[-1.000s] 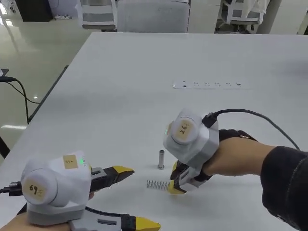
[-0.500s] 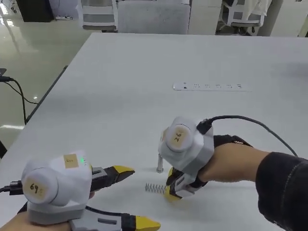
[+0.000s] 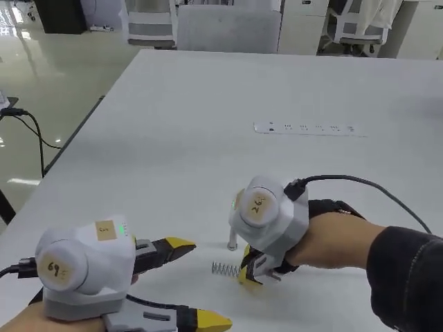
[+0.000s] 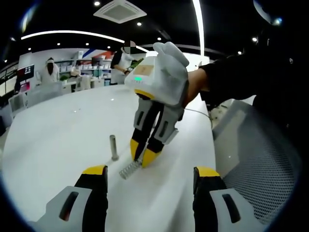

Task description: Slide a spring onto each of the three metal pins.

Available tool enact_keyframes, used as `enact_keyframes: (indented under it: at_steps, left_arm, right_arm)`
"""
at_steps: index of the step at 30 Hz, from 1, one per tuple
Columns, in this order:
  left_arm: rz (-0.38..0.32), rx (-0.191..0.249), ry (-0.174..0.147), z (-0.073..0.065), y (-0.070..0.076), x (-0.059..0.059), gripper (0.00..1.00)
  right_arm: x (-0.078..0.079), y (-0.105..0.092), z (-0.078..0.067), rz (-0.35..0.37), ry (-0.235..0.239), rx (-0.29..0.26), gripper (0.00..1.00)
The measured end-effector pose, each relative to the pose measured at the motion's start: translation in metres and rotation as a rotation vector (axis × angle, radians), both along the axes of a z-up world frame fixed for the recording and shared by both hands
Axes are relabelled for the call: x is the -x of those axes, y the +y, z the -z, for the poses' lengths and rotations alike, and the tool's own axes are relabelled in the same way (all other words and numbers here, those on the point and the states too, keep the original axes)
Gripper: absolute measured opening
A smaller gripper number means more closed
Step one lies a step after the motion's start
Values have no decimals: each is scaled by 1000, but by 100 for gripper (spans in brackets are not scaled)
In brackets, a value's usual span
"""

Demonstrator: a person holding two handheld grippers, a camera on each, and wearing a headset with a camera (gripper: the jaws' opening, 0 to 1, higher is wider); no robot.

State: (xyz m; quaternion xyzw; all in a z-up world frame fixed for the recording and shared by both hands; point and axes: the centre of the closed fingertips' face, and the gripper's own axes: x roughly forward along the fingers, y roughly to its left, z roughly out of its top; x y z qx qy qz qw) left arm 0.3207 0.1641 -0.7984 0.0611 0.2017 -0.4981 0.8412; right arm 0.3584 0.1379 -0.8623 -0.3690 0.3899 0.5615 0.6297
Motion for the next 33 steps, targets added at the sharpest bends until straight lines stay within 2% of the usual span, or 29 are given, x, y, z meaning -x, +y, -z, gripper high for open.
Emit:
enact_keyframes:
  at_steps: [10, 16, 19, 23, 27, 33]
  left_arm:
    - [20, -23, -9, 0, -8, 1, 66]
    - [55, -39, -20, 2, -15, 1, 64]
    - [67, -38, -31, -1, -19, -1, 62]
    - [90, -34, -54, -4, -21, 3, 57]
    - [91, -46, -67, -2, -20, -1, 49]
    - [115, -35, -107, -10, -23, -2, 38]
  right_arm:
    - [7, -8, -22, 1, 32, -28, 7]
    - [19, -16, -37, -2, 59, -40, 7]
    - [28, -20, -47, -4, 88, -59, 7]
    - [34, -23, -54, -18, 98, -45, 7]
    - [38, -24, -60, -33, 98, -32, 7]
    - [40, -25, -68, -41, 112, -24, 7]
